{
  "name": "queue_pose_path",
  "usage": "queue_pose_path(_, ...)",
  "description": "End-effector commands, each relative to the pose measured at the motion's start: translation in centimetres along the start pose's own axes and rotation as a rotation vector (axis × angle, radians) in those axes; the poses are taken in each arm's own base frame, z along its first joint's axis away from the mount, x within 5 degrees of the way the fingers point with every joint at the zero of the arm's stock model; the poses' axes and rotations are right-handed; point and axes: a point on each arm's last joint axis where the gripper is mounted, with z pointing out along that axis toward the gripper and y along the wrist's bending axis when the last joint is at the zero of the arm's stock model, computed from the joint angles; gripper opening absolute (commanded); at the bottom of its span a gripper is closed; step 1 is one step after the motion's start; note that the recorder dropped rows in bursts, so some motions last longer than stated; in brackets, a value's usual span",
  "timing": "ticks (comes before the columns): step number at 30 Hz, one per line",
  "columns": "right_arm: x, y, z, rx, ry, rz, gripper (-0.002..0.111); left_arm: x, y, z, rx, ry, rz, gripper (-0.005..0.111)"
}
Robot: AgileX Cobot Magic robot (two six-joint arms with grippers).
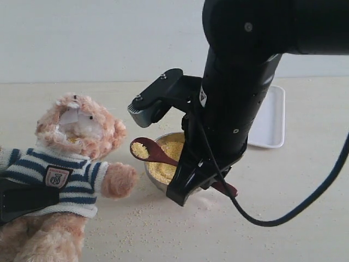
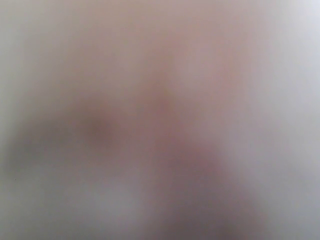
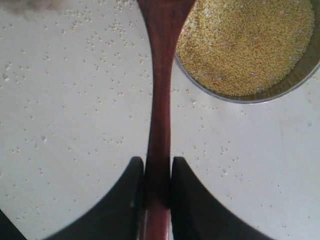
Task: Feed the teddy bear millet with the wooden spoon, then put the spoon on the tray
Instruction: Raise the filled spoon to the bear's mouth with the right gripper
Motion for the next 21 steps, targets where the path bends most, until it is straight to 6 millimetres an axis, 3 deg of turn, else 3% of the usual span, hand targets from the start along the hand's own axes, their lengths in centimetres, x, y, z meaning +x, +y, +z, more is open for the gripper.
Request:
queue_pose_path(1,0.4,-0.1,-1.7,0.016,-0.040,0.006,0.004,-0.1,-0.3,-0.1,0.023,-0.015,0.004,0.005)
queue_pose_path(7,0.6,0.5,-2.0,0.020,-0.029,-0.029,0.004,-0.1,-0.3,-0.1,0.023,-0.015,0.004,0.005)
queue_pose_path(17,-2.1,1.8,-6.1,0.030,-0.194,-0.085,0.004,-0.1,-0.3,-0.1,0.023,-0.015,0.004,0.005)
queue_pose_path(21,-3.0,2.8,-6.7,0.038,-0.178,-0.131,0.004,-0.1,-0.3,-0.1,0.023,-0.015,0.004,0.005)
